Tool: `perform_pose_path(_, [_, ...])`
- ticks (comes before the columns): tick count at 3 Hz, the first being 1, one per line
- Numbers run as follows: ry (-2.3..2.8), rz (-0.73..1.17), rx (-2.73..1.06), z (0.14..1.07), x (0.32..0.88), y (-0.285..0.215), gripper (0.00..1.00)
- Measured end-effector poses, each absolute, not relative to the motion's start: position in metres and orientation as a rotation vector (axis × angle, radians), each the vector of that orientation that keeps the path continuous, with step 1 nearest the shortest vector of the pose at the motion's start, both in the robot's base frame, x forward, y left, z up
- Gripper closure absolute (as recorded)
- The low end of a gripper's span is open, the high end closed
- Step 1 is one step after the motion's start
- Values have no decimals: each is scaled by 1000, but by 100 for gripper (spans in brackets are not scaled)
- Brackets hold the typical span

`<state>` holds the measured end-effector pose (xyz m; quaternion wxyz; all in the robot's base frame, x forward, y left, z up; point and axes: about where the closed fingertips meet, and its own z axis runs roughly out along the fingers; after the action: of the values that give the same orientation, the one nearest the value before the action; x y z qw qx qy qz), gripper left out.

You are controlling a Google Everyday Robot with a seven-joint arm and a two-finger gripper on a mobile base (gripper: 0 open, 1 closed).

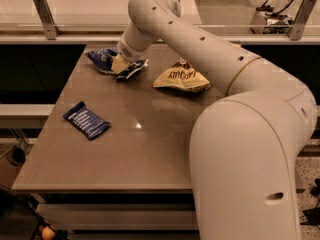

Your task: Pick blue chip bag

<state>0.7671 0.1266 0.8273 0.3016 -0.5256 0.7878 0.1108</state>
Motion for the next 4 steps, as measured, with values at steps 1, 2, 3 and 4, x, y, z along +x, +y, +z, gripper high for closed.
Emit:
perform_pose_path(1, [2027,345,-1375,845,772,126,100])
perform_pose_path(2, [1961,357,-1353,873,777,118,100])
perform_pose_path(3, [1912,331,-1351,905,777,109,100])
perform_pose_path(4, [1856,297,-1339,943,776,98,100])
